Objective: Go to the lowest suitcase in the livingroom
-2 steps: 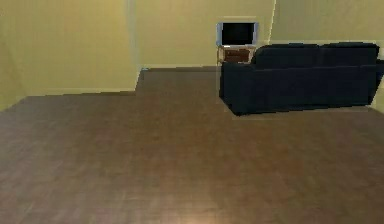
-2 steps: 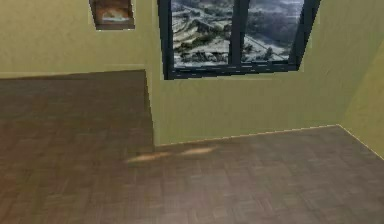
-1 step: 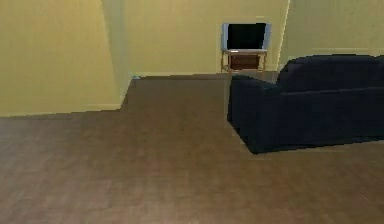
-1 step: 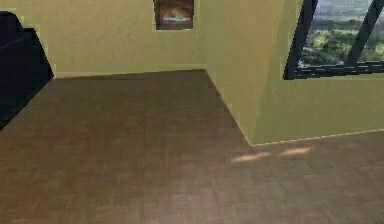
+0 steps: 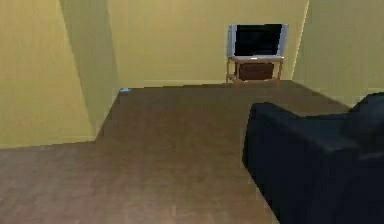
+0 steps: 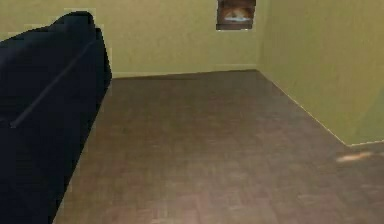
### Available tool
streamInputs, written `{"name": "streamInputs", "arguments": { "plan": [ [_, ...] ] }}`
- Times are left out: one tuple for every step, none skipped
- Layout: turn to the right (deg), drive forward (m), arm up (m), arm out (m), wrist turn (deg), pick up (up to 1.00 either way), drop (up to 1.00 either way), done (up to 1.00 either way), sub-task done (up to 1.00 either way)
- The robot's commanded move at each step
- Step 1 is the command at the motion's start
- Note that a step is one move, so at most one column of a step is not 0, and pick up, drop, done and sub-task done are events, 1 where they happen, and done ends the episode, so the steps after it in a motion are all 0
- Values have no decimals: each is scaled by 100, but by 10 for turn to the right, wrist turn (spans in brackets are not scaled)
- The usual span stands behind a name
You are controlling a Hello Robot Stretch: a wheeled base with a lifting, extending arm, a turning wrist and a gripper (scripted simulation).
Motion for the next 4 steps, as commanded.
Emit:
{"name": "streamInputs", "arguments": {
  "plan": [
    [0,100,0,0,0,0,0,0,0],
    [0,90,0,0,0,0,0,0,0],
    [240,0,0,0,0,0,0,0,0],
    [0,100,0,0,0,0,0,0,0]
  ]
}}
